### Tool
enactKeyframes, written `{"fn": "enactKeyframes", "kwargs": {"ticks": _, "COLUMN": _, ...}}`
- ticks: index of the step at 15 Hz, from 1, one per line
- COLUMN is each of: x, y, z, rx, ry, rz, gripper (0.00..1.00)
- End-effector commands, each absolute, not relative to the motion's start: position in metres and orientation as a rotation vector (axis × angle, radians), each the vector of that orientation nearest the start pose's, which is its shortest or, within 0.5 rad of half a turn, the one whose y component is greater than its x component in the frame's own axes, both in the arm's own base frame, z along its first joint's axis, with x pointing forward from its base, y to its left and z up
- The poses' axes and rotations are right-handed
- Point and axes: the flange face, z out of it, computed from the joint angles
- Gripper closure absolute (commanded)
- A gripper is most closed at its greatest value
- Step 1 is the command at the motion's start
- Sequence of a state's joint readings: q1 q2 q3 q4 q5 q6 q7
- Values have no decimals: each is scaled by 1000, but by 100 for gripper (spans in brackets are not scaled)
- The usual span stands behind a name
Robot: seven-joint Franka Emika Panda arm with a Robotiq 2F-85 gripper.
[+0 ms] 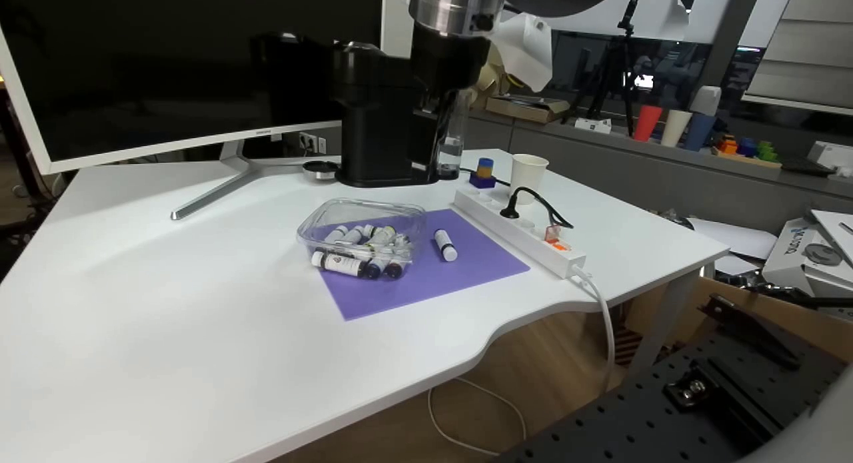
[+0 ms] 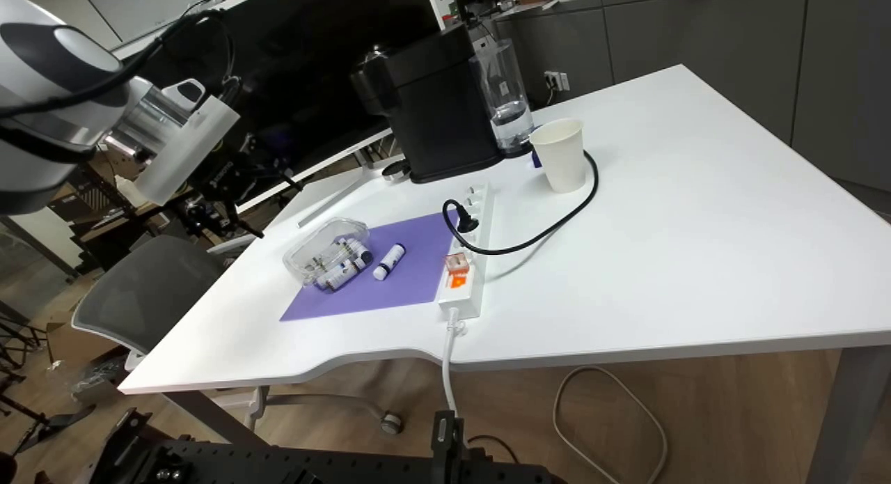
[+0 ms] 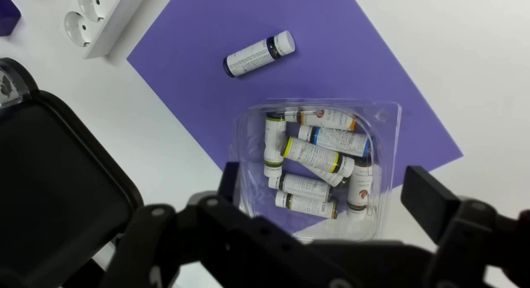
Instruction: Open the lid of the container
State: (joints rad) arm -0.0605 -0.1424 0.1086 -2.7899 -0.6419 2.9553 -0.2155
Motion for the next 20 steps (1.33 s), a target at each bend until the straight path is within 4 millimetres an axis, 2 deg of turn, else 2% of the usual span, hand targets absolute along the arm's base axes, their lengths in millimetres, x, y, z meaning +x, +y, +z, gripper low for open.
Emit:
{"fn": "enactKeyframes", "kwargs": {"ticks": 1, "x": 390, "y": 59, "z": 265, "rx": -2993, "ry": -1541, "rz": -453, "gripper": 0}}
{"fn": "enactKeyframes", "kwargs": {"ticks": 7, "x": 378, "y": 55, "z": 254, "rx": -2904, "ry": -1766, "rz": -477, "gripper": 0}}
{"fn": "enactKeyframes", "kwargs": {"ticks": 15, "x": 356, "y": 53, "z": 225, "rx": -2876, "ry": -1813, "rz": -409, "gripper": 0}}
{"fn": "enactKeyframes", "kwargs": {"ticks": 19, "x": 344, "y": 59, "z": 227, "rx": -2806, "ry": -1896, "rz": -481, "gripper": 0}}
{"fn": "enactKeyframes", "kwargs": {"ticks": 20, "x": 344, "y": 59, "z": 230, "rx": -2838, "ry": -1890, "rz": -495, "gripper": 0}}
